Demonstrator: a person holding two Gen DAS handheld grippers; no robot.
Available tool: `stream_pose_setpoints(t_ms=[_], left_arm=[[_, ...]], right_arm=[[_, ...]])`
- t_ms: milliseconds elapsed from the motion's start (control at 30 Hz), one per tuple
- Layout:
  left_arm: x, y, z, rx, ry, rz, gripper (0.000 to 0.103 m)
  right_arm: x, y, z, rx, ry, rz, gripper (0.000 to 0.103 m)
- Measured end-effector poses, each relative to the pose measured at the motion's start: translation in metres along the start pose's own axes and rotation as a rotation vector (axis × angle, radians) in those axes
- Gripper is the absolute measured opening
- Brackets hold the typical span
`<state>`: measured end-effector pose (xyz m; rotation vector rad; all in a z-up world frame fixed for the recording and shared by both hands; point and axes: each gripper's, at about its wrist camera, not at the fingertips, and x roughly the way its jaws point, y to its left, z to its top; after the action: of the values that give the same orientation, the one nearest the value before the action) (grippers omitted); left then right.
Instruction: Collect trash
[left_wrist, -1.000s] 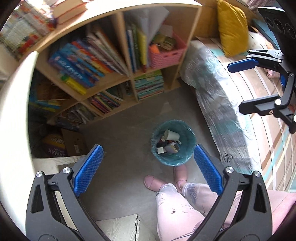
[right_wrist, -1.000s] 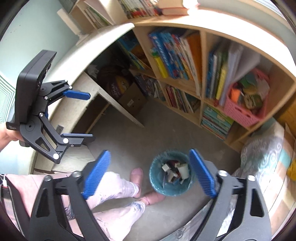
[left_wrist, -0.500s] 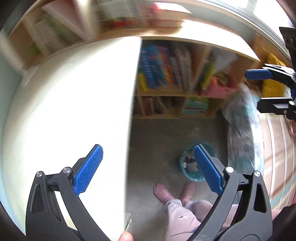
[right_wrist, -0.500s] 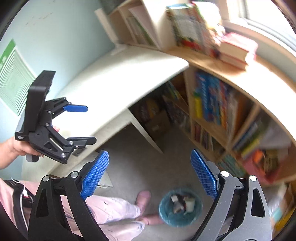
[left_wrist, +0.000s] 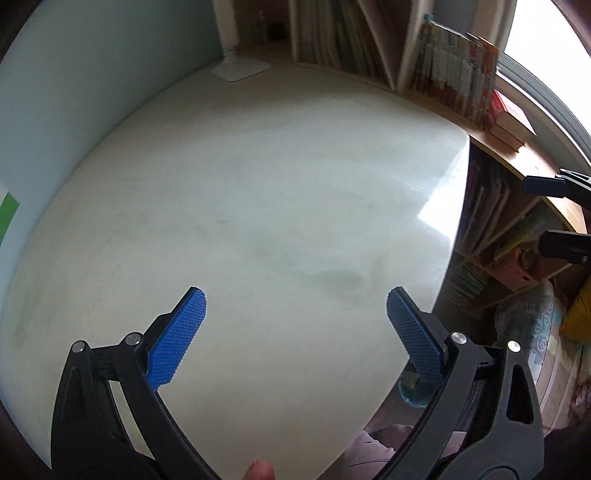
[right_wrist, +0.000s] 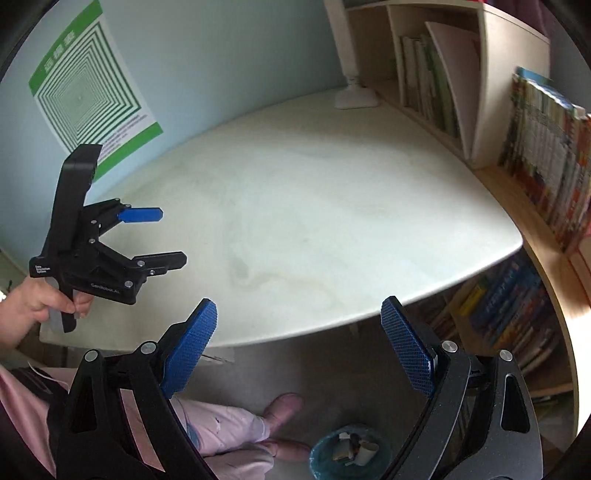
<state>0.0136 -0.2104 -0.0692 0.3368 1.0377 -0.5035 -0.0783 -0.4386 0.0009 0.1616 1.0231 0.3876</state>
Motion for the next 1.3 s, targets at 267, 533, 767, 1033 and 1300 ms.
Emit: stream_pose_setpoints(t_ms=[267,533,767,1033,1300], left_arm=[[-0.022,0.081,-0.034,-0.231,-0.018,0.104,0.096],[-0.038,0.140,-0.072,-0.404,-0.025,0.183,0.096],[-0.051,0.180,-0.106,-0.534,-0.028,0.238,0.096],[-0.066,0.216,-0.147,-0.644,-0.032,0.297,0.096],[-0.075,0.239,-0.171,-0.666,-0.016,0.378,0.096]], right_arm=[[0.042,0.053,0.045,-0.120,0.042,0.075,0.090],[0.080,0.100,0.072,-0.210,0.083,0.161,0.090],[0.111,0.146,0.092,-0.292,0.111,0.234,0.090],[0.144,0.197,0.108,-0.369,0.150,0.305,0.090],[0.171,0.241,0.119,-0.429,0.182,0.340,0.090]])
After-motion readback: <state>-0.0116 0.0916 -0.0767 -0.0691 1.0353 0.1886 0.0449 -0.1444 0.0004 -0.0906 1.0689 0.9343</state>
